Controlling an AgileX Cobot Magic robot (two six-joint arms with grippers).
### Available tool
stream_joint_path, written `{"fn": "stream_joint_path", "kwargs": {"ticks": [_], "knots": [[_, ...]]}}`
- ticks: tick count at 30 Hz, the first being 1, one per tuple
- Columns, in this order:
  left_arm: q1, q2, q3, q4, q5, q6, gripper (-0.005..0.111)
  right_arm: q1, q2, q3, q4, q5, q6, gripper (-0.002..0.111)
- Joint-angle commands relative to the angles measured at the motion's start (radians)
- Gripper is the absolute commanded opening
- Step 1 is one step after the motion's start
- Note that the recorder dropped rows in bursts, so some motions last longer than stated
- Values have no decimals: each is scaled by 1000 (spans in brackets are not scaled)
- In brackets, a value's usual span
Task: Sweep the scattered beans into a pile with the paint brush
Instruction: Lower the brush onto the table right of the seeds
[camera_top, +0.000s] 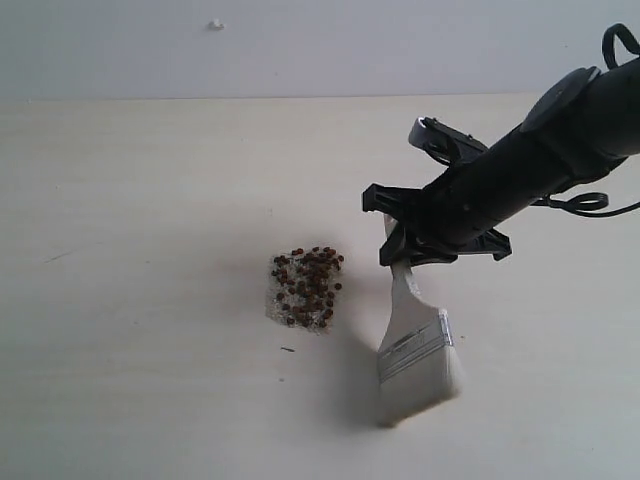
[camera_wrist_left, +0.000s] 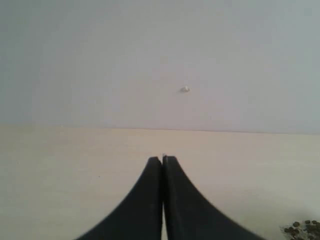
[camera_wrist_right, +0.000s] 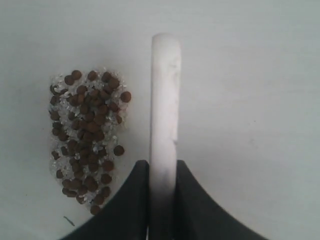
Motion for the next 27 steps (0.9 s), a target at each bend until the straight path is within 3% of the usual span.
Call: {"fn": "stream_joint_path", "kwargs": {"ticks": [1, 5, 10, 17, 19, 22, 27], "knots": [[-4, -5, 3, -6, 1, 2, 0, -5, 10, -7, 9, -10, -24, 0], [-4, -5, 3, -6, 1, 2, 0, -5, 10, -7, 32, -7, -45, 0], [-4, -5, 3, -6, 1, 2, 0, -32, 10, -7, 168, 86, -206, 0], [-4, -5, 3, -6, 1, 2, 0, -66, 19, -7, 169, 109, -215, 0], [-4, -5, 3, -6, 1, 2, 0, -66, 44, -7, 209, 112, -243, 0], [-4, -5, 3, -6, 1, 2, 0, -82, 114, -7, 415, 186, -430, 0], [-4, -5, 3, -6, 1, 2, 0, -100, 166, -7, 462, 227, -477, 0]]}}
